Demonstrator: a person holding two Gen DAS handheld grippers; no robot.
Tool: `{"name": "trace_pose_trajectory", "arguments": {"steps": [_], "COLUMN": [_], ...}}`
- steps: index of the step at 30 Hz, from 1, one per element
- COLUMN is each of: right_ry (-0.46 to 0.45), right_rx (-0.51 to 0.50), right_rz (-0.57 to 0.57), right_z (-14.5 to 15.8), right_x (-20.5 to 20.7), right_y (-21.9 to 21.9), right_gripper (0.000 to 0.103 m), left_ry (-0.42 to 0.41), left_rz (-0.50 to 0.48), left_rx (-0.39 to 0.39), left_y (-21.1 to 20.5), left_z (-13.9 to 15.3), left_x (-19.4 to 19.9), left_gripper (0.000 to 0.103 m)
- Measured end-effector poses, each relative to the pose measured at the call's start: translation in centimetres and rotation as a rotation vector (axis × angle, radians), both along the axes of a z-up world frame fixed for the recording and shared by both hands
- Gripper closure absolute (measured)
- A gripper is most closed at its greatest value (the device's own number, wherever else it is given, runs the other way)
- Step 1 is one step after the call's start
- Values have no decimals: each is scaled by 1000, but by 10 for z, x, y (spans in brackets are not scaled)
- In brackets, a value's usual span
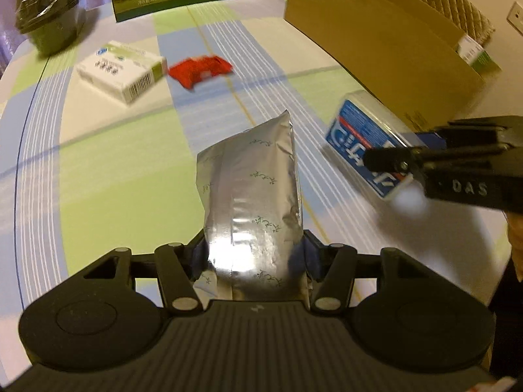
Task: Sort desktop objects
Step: 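Lift the foil pouch and clear container and carry both over the cardboard box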
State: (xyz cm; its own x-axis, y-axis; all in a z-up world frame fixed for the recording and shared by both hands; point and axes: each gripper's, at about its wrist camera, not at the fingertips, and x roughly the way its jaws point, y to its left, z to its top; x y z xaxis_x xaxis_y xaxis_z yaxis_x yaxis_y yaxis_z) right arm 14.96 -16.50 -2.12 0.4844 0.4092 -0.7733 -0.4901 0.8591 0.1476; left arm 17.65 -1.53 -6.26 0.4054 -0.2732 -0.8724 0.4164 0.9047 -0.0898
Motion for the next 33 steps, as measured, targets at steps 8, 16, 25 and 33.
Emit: {"name": "trace_pose_trajectory", "arguments": {"steps": [8, 16, 25, 33], "right_ry": [-35, -19, -17, -6], "right_rx": [-73, -87, -103, -100], "right_rz": [-10, 1, 11, 20], "right_z": [2, -12, -17, -22], "right_x": [-59, -72, -73, -71], "right_y": [-29, -40, -41, -42], "right_gripper": [75, 75, 58, 55], "left_ry": [7, 31, 131, 162], "left_rz": [21, 9, -2, -72], "left_rx": [-9, 22, 36, 83], "left_y": [-9, -15, -19, -29], "left_z": [3, 4, -6, -13], "left_x": [-60, -56, -36, -28], "left_gripper": [45, 30, 28, 39]}}
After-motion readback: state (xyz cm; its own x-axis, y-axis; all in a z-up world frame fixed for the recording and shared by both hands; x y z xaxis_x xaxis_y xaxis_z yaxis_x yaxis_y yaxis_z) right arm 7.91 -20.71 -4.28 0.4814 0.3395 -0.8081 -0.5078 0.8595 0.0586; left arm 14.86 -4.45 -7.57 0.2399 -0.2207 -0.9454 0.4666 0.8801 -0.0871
